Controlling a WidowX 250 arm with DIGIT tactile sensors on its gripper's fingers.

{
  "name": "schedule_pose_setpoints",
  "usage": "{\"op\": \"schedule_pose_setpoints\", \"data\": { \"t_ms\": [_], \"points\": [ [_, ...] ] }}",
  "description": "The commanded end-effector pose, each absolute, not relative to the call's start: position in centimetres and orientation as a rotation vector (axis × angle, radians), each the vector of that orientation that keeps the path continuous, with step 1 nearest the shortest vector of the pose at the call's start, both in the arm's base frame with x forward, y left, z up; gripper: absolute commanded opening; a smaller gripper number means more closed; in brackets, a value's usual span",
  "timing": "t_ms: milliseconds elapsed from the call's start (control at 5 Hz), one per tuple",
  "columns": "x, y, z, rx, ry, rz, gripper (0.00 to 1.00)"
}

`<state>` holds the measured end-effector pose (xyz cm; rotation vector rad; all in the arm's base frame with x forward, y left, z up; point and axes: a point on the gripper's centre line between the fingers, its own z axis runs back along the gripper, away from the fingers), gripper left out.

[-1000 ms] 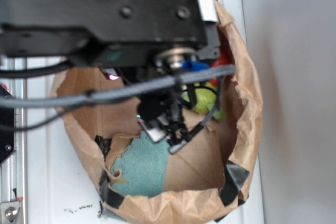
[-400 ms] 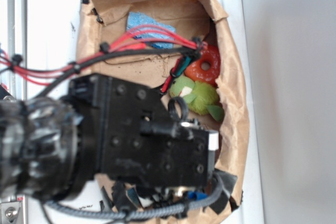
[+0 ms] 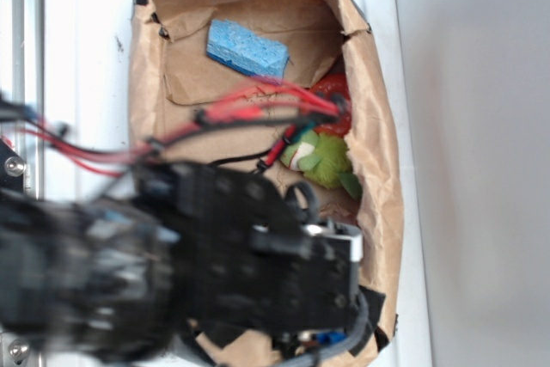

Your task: Grab the blue cloth.

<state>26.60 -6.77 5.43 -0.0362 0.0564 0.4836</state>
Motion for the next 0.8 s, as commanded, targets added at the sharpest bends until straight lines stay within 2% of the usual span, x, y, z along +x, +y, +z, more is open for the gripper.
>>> {"op": "schedule_pose_setpoints", "data": {
  "t_ms": [0,200,400,600],
  "points": [
    [24.7,-7.7,2.9,-0.136,0.101,0.191,1.0],
    [24.4,-6.8,2.6,-0.105,0.113,0.247,0.0],
    [23.7,-5.9,3.8,-0.082,0.081,0.27,0.0],
    [27.3,-3.7,5.2,-0.095,0.044,0.289,0.0]
  ]
}}
